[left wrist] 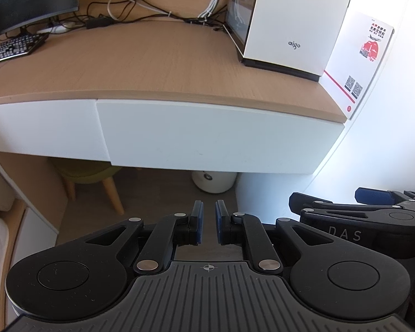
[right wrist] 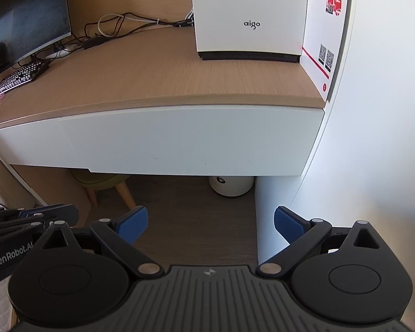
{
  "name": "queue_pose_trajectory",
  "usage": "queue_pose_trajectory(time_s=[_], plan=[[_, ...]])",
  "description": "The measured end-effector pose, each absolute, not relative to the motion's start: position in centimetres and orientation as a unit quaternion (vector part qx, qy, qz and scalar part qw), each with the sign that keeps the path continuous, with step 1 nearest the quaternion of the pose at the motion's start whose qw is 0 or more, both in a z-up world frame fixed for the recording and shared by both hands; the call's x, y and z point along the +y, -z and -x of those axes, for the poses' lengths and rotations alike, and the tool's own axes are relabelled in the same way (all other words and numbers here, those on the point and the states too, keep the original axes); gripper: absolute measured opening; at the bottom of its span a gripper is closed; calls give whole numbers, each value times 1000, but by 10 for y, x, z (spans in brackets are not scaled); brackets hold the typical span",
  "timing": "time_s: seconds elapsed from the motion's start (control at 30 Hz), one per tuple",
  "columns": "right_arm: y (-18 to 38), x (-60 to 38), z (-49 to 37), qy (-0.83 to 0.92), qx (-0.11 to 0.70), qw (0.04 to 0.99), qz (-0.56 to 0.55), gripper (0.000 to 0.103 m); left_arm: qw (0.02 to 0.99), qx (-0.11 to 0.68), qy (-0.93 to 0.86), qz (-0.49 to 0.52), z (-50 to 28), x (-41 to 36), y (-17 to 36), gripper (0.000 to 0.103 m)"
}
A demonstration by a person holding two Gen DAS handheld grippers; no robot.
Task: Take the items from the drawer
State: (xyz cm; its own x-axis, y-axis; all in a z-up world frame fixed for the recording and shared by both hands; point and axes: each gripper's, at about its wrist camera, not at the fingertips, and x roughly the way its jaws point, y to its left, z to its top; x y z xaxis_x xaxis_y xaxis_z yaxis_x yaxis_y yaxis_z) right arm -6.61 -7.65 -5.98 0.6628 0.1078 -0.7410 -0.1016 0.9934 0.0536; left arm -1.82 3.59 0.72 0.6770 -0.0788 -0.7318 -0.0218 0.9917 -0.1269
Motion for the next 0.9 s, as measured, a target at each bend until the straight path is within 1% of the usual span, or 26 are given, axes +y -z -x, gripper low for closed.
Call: queue_pose_trajectory(time_s=[0.23, 0.5, 0.63, 0.73, 0.9], plan=[[57, -65, 74, -53, 401, 915, 16, 99, 912, 404, 12, 67, 22, 61, -12, 10], [49, -50, 76, -51, 386, 921, 24, 99, 911, 402, 31, 86, 6, 90, -10, 12], [40, -48, 68, -47, 368, 929, -18, 99, 920, 375, 42, 103, -3, 116, -11, 12], [37, -40, 63, -36, 355, 934, -21, 99, 927, 357, 49, 108, -11, 138, -12, 13], [33, -23, 53, -24, 348, 937, -8, 99, 919, 367, 38, 136, -36, 180, -5, 14]])
